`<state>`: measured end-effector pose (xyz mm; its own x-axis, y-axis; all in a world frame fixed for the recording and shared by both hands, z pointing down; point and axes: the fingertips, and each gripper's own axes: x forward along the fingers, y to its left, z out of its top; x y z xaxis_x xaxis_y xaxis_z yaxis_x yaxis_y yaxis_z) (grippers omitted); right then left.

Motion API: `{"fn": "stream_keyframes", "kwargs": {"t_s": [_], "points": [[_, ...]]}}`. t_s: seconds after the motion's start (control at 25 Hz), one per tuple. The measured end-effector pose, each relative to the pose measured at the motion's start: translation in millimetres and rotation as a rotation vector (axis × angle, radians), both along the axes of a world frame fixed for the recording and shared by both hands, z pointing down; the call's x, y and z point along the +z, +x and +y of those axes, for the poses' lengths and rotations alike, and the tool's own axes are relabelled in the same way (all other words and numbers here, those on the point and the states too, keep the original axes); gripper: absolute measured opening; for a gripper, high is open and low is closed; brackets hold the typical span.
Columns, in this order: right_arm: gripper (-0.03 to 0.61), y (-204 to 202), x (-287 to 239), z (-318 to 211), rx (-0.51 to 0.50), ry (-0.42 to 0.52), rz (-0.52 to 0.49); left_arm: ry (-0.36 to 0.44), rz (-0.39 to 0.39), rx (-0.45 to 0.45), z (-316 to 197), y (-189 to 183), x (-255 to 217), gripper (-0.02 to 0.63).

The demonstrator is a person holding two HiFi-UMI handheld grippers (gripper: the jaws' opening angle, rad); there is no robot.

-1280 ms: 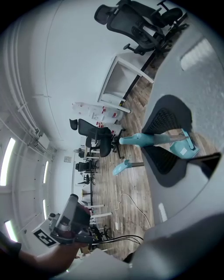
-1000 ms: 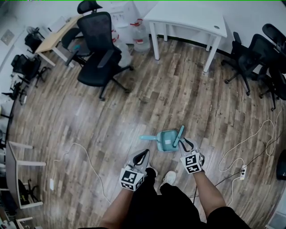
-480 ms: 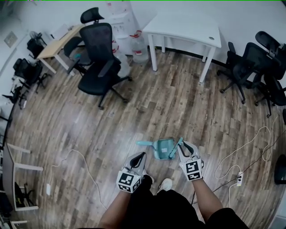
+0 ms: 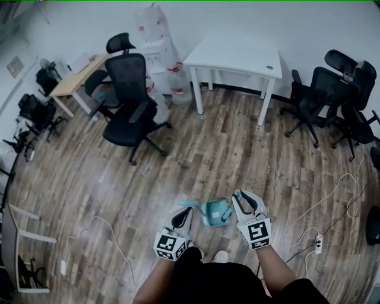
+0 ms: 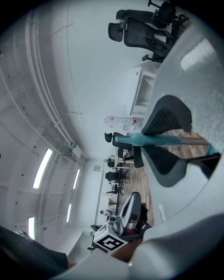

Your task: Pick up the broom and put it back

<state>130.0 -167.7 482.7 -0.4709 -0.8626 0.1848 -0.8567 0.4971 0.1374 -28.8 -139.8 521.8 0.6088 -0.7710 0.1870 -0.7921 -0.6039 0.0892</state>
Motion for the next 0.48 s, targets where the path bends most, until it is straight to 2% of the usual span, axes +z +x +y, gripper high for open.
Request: {"fn": "stream_keyframes", "kwargs": {"t_s": [0.28,0.48], "points": [[0.089,5,-52,-3,0.012,0.098,-0.042,0.048,0.025,-0.006,-14,8,-16,0.02],[0.089,4,-85,-5,0.022,0.149,-0.075,0.104,0.056,-0.026,-20,7,-47,0.02]]}}
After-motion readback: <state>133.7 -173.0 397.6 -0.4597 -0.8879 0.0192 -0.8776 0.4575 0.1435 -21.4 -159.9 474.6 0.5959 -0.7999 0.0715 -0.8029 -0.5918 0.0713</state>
